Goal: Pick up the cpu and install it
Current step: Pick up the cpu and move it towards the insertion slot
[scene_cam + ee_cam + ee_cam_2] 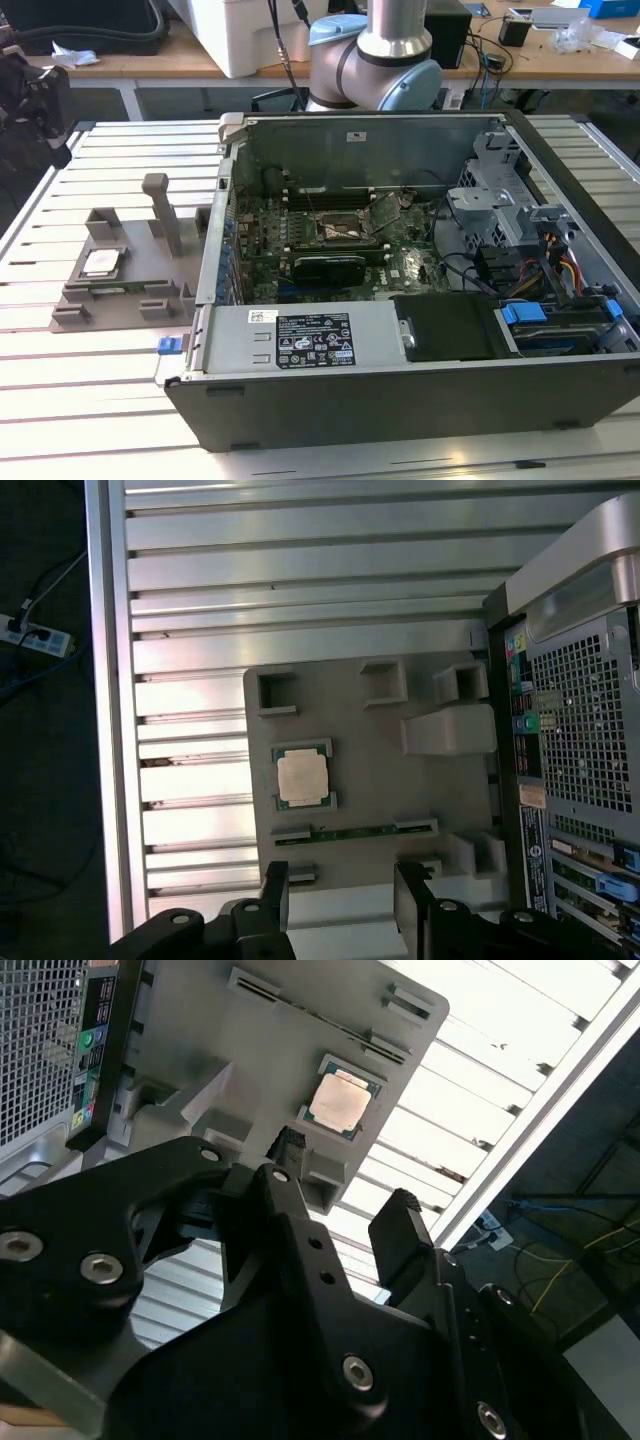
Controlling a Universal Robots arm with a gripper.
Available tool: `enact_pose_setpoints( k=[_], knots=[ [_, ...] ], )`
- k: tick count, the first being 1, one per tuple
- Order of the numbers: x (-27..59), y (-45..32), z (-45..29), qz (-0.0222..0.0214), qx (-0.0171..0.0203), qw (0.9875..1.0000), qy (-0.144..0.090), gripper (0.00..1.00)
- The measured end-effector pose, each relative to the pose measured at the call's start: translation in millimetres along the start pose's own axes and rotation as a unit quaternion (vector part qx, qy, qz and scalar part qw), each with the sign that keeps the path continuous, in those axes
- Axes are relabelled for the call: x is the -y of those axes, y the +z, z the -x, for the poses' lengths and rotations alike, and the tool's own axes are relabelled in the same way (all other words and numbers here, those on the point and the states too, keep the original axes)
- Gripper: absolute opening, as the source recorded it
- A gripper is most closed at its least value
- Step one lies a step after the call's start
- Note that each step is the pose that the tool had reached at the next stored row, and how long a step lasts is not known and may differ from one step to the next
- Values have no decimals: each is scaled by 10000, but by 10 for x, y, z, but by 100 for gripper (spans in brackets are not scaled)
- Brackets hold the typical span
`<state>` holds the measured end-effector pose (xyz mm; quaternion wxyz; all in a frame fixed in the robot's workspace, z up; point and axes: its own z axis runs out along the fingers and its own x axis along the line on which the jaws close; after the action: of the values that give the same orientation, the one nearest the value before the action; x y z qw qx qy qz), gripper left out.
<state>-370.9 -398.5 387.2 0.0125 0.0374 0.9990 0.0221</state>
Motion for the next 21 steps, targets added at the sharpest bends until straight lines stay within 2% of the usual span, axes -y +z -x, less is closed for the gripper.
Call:
enact_pose_setpoints(
  k=[1, 2, 3, 6, 8, 10, 13, 21],
  knots=[
    [0, 0, -1, -5, 0, 10000, 0, 54],
    [-2, 0, -1, -82, 5, 10000, -33, 54],
    [-5, 1, -1, -128, 7, 9999, -78, 54],
    [-15, 13, -2, -128, 5, 9998, -124, 54],
    [-23, 48, -4, -128, 4, 9998, -129, 54],
    [-49, 117, -5, -128, 4, 9998, -135, 54],
    [-132, 233, -9, -128, 4, 9998, -137, 54],
    [-263, 430, -22, -128, 4, 9998, -139, 54]
  ],
)
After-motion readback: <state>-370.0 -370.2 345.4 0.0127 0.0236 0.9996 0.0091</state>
